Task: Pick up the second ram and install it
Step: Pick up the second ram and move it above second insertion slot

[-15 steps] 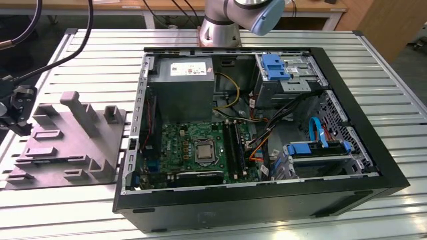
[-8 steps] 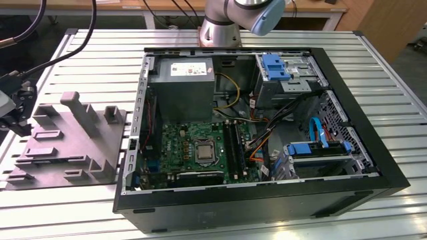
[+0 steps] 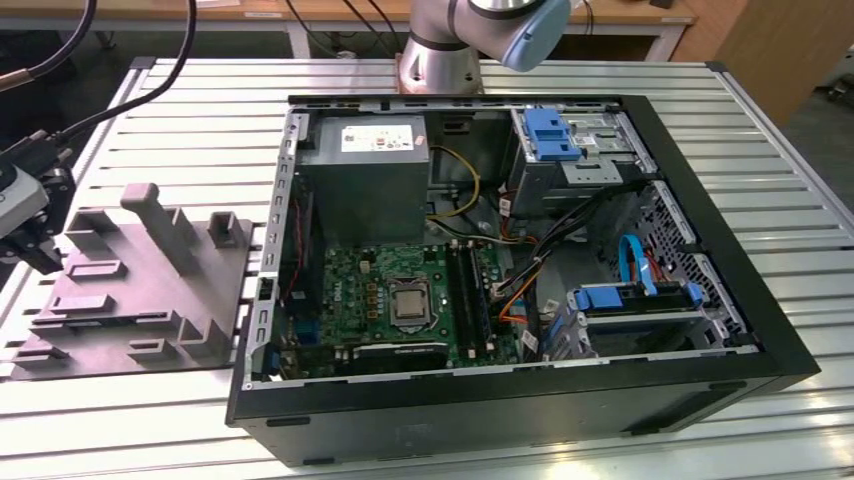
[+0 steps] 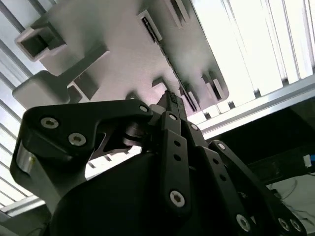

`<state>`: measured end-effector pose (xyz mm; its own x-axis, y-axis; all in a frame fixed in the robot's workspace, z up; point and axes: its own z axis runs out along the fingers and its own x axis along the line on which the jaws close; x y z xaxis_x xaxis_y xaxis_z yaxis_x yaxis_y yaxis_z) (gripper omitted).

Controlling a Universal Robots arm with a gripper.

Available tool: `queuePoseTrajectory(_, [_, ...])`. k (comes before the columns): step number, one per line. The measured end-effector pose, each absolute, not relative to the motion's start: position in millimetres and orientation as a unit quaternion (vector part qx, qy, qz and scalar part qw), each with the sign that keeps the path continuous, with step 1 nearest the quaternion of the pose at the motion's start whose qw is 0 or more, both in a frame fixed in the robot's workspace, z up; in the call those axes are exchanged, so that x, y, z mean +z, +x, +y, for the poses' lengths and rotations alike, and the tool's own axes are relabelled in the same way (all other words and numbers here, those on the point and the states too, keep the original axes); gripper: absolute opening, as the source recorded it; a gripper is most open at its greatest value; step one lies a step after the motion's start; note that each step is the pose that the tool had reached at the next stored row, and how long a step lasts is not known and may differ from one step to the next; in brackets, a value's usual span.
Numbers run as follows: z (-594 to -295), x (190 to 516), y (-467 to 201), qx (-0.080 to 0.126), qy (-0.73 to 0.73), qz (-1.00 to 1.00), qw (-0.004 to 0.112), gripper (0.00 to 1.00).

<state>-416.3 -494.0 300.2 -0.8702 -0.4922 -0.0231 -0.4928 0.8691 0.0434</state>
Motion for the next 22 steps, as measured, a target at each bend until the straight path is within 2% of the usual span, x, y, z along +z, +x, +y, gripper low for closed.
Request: queuePoseTrajectory(22, [-494.0,298.6,-416.3,0.025,-0.442,0.897,0.001,0.1])
